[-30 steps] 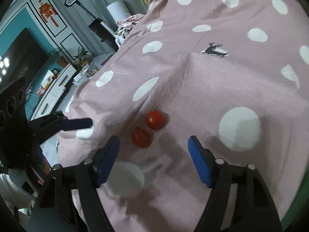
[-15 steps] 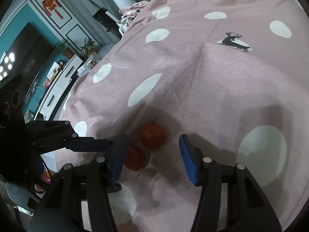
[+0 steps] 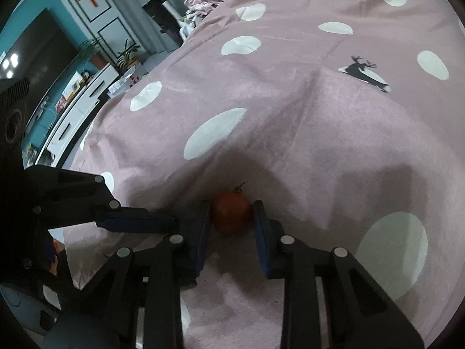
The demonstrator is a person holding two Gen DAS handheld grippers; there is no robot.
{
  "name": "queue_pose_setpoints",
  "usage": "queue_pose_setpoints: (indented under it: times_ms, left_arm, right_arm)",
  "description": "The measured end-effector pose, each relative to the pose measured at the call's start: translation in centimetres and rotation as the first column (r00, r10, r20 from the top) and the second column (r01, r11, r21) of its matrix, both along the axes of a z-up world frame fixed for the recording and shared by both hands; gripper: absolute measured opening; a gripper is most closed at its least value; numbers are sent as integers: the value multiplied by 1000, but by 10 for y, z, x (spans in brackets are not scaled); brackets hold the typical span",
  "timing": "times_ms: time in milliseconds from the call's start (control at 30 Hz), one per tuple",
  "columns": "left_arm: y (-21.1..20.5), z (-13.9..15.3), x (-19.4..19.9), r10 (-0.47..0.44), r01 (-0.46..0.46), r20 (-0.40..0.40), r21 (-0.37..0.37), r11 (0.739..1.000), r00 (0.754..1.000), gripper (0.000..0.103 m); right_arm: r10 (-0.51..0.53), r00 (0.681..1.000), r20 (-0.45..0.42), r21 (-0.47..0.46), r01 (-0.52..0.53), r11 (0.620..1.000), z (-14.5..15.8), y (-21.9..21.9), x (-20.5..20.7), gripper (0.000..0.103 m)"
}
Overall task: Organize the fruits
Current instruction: 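Close the right gripper on a cherry tomato while the left gripper grasps the other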
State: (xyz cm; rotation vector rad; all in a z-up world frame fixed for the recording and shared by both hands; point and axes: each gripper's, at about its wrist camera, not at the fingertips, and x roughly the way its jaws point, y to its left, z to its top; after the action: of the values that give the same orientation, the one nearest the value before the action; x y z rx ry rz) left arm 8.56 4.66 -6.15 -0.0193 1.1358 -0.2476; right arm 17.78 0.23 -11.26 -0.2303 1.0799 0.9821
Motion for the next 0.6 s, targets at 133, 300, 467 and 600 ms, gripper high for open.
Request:
queue_pose_setpoints:
  times_ms: [133, 300, 467, 600]
  left_arm:
    - [-6, -8, 2, -16, 17, -38, 24, 1000, 999, 32]
    - [-11, -13, 1, -33, 35, -61, 38, 999, 998, 31]
    - [-14, -16, 2, -25, 28, -60, 43, 999, 998, 29]
    - [-15, -16, 0, 4, -1, -59, 44, 999, 998, 29]
  right_arm:
    - [-57, 998, -19, 48, 58, 997, 8, -21, 3, 29]
    - [-109, 994, -26, 100, 111, 989, 20, -47, -3, 29]
    - [-139, 990, -34, 138, 142, 980, 27, -66, -16, 29]
    - [-172, 984, -54, 169, 179, 969, 29, -79, -25, 29]
